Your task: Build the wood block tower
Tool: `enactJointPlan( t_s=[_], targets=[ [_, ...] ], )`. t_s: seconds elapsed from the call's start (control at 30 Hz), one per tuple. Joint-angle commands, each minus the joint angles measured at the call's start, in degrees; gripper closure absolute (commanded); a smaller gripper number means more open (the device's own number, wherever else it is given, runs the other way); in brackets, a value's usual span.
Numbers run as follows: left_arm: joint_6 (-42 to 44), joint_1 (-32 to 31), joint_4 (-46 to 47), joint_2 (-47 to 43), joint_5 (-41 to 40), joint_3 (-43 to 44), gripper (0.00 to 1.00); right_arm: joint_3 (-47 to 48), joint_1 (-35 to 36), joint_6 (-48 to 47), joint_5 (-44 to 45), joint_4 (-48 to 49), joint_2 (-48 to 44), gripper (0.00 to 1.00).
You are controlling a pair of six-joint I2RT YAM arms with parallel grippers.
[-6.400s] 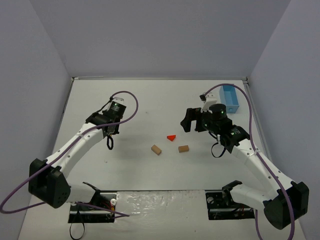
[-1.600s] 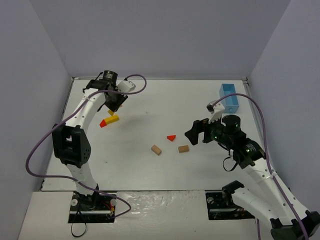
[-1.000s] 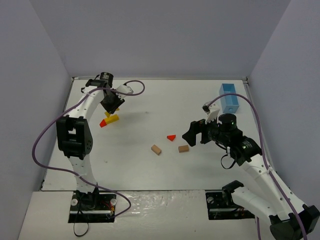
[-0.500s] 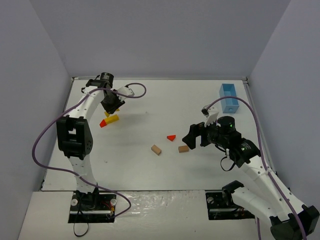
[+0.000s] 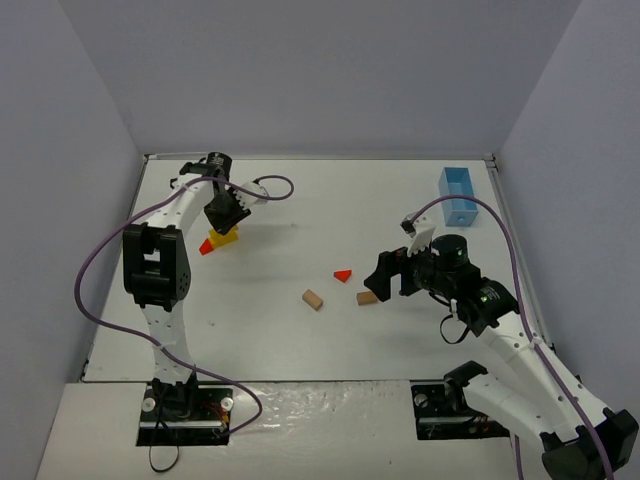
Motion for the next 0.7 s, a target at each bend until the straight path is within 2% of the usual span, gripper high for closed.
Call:
enactJointPlan(
  t_s=[0.0,0.67],
  targets=[
    [2.46,1.04,-0.51,-1.90,0.76,3.04,1.00,0.00,0.79,0.35,0.49,2.93,1.46,0.00],
    [4.27,1.79,-0.51,0.10,3.39,4.37,1.00,-0.17,1.36,0.65,0.92,2.97,2.23,0.00]
  ],
)
